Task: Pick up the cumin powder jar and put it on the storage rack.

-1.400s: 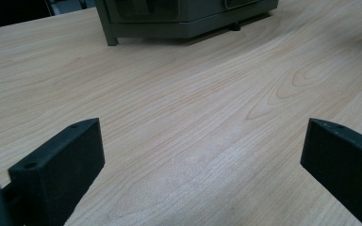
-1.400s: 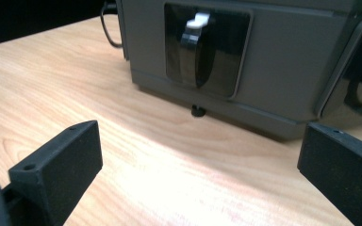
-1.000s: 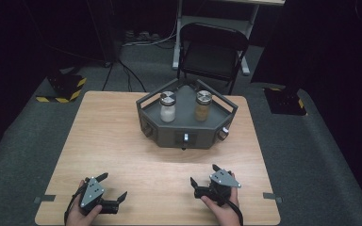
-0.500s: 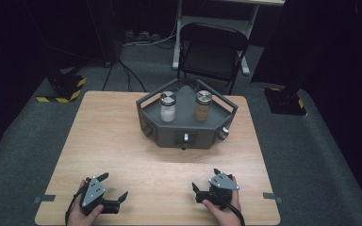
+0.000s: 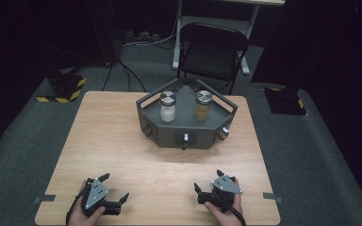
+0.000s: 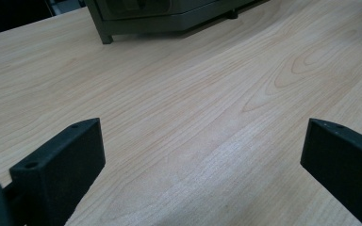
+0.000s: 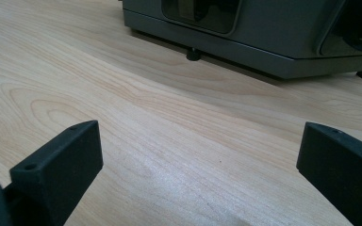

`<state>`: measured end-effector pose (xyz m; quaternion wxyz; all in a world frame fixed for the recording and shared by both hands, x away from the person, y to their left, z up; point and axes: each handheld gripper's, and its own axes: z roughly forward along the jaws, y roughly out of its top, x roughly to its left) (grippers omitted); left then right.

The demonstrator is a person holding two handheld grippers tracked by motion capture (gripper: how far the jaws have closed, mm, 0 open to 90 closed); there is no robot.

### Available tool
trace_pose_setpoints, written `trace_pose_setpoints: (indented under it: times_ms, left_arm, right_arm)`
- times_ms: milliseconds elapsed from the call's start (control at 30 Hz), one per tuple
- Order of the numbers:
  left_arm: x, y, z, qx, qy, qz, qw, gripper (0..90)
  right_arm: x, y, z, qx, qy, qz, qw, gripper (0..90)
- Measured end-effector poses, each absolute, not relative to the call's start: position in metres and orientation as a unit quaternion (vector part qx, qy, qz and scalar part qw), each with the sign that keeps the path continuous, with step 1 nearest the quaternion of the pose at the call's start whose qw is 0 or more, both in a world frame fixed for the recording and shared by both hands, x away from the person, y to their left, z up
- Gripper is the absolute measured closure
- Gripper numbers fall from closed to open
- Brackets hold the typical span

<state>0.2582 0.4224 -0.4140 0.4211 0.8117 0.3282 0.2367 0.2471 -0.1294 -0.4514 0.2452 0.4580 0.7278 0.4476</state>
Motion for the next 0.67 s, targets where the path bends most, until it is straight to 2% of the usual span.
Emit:
trace_pose_setpoints:
  times_ms: [667]
  left_arm:
    - [0.2673, 0.4146, -0.4100, 0.821, 0.333, 0.228, 0.404, 0.8]
  right_arm:
    - [0.2393, -0.1334, -0.4551, 0.462, 0.716, 0.460, 0.250, 0.8]
